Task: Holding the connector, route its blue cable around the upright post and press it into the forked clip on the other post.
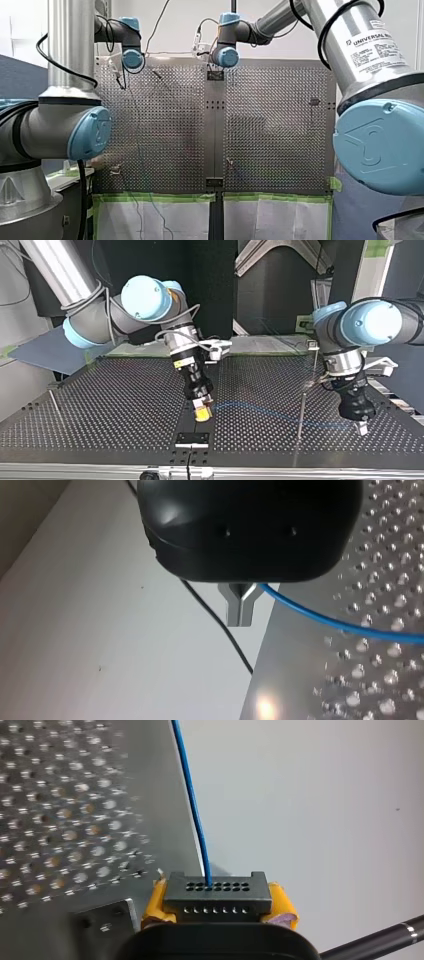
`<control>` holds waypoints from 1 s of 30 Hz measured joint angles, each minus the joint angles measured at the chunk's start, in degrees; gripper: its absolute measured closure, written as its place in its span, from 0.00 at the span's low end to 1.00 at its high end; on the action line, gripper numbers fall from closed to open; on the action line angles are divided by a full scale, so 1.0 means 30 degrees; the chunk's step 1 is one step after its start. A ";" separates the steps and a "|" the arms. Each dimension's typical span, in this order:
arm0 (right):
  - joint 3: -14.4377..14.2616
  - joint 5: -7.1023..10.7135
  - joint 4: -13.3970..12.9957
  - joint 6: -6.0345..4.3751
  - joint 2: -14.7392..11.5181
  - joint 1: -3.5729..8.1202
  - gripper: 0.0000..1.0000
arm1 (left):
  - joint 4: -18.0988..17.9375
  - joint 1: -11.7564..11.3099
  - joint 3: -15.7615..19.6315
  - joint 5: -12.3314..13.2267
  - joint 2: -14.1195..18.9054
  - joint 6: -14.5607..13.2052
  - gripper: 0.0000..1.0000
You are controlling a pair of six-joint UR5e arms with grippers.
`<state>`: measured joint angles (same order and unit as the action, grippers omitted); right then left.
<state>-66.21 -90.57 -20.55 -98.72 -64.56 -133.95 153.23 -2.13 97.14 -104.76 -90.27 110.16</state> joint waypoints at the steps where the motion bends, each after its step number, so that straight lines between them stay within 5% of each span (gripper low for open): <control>1: 0.0145 0.0002 0.0037 0.0001 0.0002 0.0012 1.00 | 0.0016 -0.0146 -0.0002 0.0145 0.0000 0.0054 0.99; 6: 0.0772 0.0022 0.0144 0.0000 0.0021 0.0096 1.00 | 0.0038 -0.0938 -0.0011 0.0746 -0.0153 0.0171 0.99; 15: 0.0889 0.0065 0.0408 0.0054 0.0331 0.0173 1.00 | 0.0046 -0.0851 -0.0013 0.2016 -0.1116 0.0061 0.99; 30: 0.0885 0.0098 0.0477 0.0108 0.1200 0.0600 1.00 | -0.0081 -0.0947 -0.0012 0.2429 -0.1972 0.0168 0.99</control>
<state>-63.56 -90.27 -19.12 -98.40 -60.96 -132.15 152.98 -4.97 97.10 -97.47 -96.18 110.66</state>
